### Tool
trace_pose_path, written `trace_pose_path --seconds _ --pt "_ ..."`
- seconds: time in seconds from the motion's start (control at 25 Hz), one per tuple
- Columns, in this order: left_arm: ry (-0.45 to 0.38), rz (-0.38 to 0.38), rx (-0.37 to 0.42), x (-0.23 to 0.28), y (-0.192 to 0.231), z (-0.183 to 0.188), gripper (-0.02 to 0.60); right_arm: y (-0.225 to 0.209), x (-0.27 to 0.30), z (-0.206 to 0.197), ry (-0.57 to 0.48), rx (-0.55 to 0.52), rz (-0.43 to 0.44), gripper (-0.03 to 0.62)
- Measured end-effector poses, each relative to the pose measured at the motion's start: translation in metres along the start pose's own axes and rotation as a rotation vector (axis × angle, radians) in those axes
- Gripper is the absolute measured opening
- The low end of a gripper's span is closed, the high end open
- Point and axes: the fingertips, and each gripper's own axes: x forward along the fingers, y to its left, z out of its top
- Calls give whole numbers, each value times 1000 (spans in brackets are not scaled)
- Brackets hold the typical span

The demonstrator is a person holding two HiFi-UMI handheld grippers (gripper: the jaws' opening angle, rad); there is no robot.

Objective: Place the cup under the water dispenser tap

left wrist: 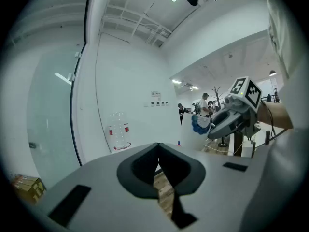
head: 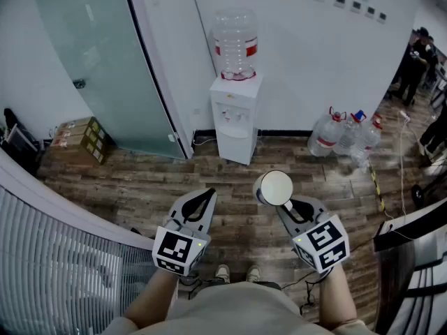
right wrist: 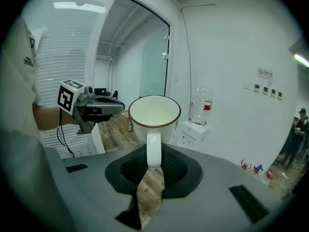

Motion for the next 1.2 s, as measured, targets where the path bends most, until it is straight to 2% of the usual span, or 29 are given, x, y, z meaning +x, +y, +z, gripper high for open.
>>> trace_pose_path --seconds 0.16,0.6,0.92,1.2 --pt "-1 8 7 4 1 0 6 -5 2 0 -17 24 -1 68" --pt "43 27 -6 27 -15 -10 6 -33 6 -17 6 4 21 67" --pt "28 65 -19 43 -38 -8 6 -58 4 -45 19 -1 63 67" --pt "33 90 -7 55 -36 -10 6 -75 14 -52 21 -8 76 67"
